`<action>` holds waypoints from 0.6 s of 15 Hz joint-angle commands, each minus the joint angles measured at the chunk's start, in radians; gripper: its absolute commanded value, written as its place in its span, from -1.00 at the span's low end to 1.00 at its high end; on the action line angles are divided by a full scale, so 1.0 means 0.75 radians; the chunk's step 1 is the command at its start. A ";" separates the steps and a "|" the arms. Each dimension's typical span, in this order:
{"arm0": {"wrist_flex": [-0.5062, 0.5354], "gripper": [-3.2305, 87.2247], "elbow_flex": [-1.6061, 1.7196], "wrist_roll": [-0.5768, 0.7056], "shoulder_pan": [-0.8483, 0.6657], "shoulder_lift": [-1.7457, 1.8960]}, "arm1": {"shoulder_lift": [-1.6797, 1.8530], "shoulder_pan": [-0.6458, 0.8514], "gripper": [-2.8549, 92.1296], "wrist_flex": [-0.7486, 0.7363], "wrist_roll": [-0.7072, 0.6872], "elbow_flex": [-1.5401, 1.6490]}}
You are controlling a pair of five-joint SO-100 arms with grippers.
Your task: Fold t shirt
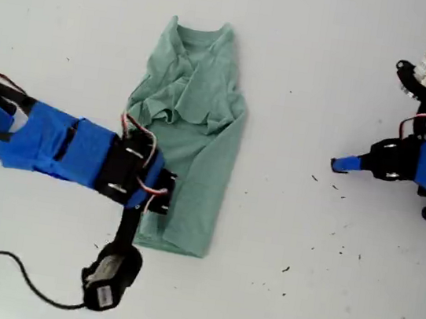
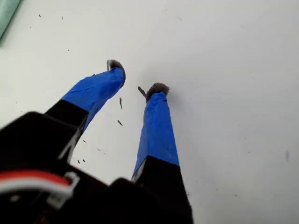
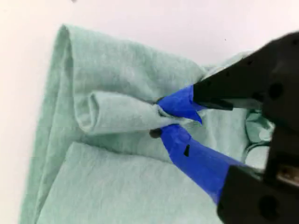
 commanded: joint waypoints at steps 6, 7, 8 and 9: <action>0.039 -0.31 0.055 0.186 0.037 0.425 | 0.016 0.020 -0.67 0.002 -0.004 0.045; 0.039 -0.36 0.221 0.121 0.074 0.646 | 0.016 0.025 -0.67 0.002 -0.004 0.045; 0.029 -0.41 0.526 -0.016 0.094 0.908 | 0.016 0.029 -0.61 0.002 -0.004 0.045; -0.018 -0.56 0.949 -0.141 0.092 1.211 | 0.016 0.033 -0.60 0.020 -0.008 0.033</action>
